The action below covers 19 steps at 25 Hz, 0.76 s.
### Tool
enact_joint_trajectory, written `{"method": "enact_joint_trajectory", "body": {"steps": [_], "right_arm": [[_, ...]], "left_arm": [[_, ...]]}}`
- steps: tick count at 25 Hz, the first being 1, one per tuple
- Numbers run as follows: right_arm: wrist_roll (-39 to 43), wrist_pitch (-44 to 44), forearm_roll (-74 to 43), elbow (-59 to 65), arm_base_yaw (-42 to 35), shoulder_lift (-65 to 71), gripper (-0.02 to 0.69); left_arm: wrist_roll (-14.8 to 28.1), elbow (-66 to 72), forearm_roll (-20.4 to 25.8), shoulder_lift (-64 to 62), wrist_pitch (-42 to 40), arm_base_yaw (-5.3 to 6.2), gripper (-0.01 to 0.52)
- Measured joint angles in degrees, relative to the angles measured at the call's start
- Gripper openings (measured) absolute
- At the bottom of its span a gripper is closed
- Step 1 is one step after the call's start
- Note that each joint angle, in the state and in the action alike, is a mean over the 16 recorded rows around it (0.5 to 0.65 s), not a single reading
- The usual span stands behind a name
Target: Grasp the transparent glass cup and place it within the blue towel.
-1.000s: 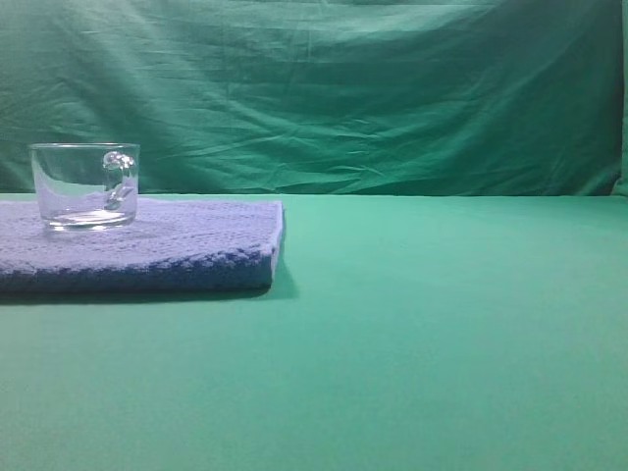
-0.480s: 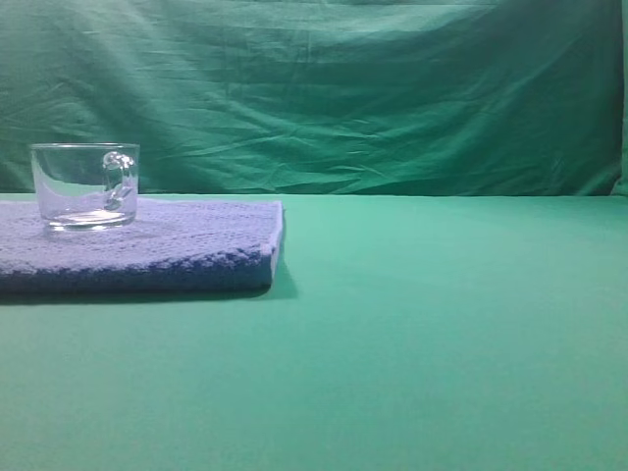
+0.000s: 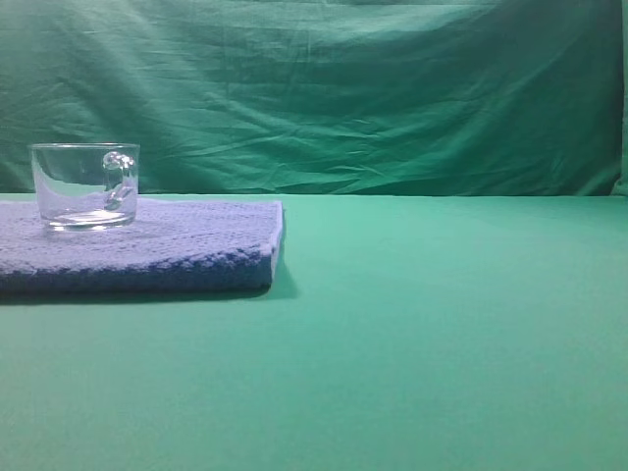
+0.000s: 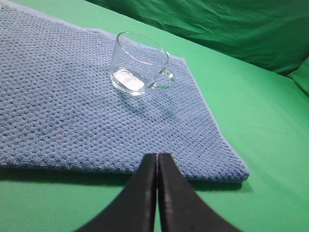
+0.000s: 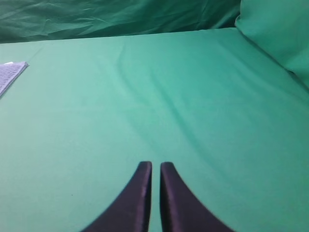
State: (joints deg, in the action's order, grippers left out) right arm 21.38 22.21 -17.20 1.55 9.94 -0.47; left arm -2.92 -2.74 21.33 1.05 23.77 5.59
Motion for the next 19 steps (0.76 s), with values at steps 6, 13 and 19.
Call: {"method": "enact_joint_trajectory", "body": {"steps": [6,13,19], "right_arm": [[-0.05,0.06,0.0,0.0,0.0,0.0,0.055],[-0.08,0.06,0.0,0.0,0.0,0.0,0.055],[-0.08,0.06,0.0,0.0,0.0,0.0,0.055]], "left_arm": [[0.0,0.0,0.0,0.0,0.0,0.0,0.0],[0.0,0.0,0.0,0.0,0.0,0.0,0.0],[0.0,0.0,0.0,0.0,0.0,0.0,0.0]]}}
